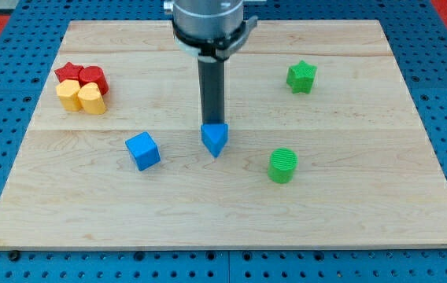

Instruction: Slide the blue triangle to the blue cube

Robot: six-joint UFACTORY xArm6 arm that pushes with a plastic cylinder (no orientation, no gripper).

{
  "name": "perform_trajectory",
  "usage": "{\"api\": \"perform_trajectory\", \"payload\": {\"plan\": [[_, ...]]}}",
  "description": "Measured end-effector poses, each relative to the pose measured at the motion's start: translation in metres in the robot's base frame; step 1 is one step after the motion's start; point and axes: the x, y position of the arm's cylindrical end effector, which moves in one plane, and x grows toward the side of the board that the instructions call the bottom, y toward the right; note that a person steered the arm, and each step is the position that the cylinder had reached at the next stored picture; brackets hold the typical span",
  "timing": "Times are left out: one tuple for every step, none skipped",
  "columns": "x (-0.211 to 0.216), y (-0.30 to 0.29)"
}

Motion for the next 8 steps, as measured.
{"api": "perform_trajectory", "payload": {"plan": [[0.025,-0.002],[0.021,0.014],[0.02,0.047],[0.042,0.05],[0.061,0.023],[0.061,-0.026],[0.061,-0.063],[0.061,-0.073]]}}
